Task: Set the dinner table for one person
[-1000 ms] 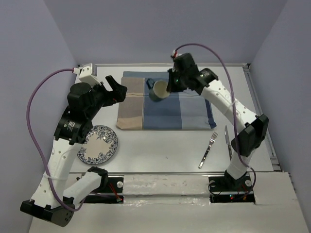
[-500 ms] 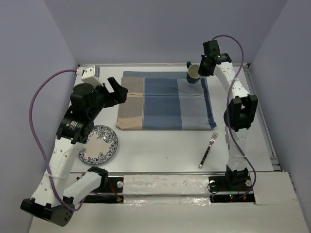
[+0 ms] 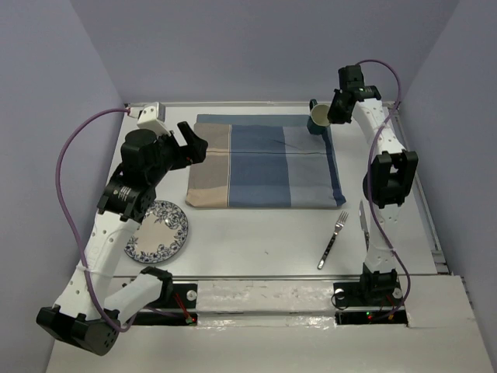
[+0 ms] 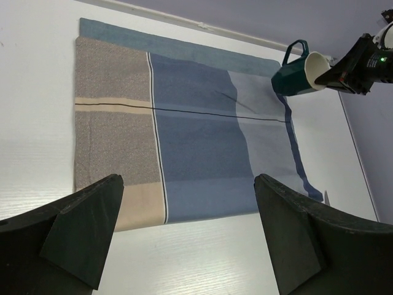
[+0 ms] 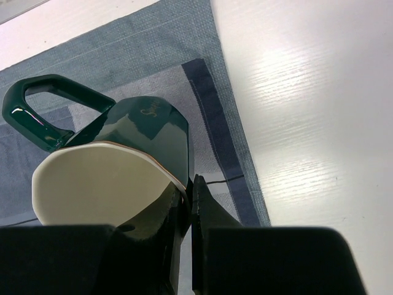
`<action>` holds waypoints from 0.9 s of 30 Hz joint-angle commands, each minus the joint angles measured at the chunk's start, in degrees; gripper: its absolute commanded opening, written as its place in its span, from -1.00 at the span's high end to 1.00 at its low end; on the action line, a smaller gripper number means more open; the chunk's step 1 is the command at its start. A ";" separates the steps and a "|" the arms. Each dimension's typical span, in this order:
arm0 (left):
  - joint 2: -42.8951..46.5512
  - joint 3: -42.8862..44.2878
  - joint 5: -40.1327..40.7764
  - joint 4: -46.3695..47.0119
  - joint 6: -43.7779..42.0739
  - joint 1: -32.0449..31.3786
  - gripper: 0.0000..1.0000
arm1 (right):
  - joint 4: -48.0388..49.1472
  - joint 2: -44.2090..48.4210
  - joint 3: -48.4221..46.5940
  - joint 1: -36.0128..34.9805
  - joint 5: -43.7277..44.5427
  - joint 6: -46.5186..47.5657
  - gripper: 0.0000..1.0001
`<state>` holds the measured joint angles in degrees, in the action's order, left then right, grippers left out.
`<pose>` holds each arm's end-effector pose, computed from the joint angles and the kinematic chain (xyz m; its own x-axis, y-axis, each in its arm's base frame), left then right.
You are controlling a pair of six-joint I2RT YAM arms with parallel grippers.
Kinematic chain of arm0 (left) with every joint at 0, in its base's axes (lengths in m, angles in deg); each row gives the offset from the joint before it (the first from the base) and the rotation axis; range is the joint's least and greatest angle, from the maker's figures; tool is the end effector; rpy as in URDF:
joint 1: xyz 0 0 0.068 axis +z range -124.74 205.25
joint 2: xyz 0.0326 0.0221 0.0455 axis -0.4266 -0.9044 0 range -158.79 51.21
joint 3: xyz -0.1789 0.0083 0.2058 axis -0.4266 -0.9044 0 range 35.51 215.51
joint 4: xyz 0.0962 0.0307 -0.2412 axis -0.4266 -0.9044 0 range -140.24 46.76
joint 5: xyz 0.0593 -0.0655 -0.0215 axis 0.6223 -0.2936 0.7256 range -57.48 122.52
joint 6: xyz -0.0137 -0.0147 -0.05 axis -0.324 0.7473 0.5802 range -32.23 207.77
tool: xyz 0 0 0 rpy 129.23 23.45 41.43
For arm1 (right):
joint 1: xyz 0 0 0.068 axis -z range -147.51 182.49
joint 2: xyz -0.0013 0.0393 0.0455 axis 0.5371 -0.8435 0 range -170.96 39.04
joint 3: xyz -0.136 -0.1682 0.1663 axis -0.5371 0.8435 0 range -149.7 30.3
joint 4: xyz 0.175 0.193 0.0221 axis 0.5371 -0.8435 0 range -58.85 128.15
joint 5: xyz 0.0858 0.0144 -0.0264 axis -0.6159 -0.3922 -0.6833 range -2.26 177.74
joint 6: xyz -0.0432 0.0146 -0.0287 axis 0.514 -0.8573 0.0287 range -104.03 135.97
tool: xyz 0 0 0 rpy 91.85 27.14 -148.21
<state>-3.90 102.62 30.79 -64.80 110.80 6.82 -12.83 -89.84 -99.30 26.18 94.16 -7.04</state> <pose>0.1935 -0.0657 0.4215 -0.2796 -0.3190 -0.9056 0.2554 0.8845 -0.3904 0.4972 0.0508 0.2980 -0.7185 0.3114 -0.6219 0.2636 0.9494 0.1708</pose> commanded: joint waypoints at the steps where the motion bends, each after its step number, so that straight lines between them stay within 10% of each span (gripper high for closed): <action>1: -0.43 -0.05 -0.72 3.37 -0.35 -0.28 -0.98 | 3.87 -0.93 -2.76 1.29 -1.93 -1.52 1.00; 7: -1.31 0.04 -0.46 3.46 -0.61 -0.28 -0.98 | 2.65 -5.58 -6.44 1.82 -2.64 -2.31 0.90; 17: -2.72 2.67 0.51 2.93 -1.14 -0.20 -0.98 | 3.52 -5.77 -10.93 2.35 -3.51 -3.80 -0.07; 22: -3.51 4.43 0.77 2.84 -0.97 -0.20 -0.98 | 5.62 -0.77 -11.03 2.35 -8.95 -3.36 -0.24; 27: -4.56 11.89 3.82 -0.23 -0.44 -0.20 -0.98 | 21.91 17.46 17.87 -5.19 -18.61 -5.20 -0.29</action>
<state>-8.60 106.75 31.35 -65.11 110.73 6.84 -6.79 -89.29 -100.20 27.58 85.11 -10.75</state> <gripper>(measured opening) 0.989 0.636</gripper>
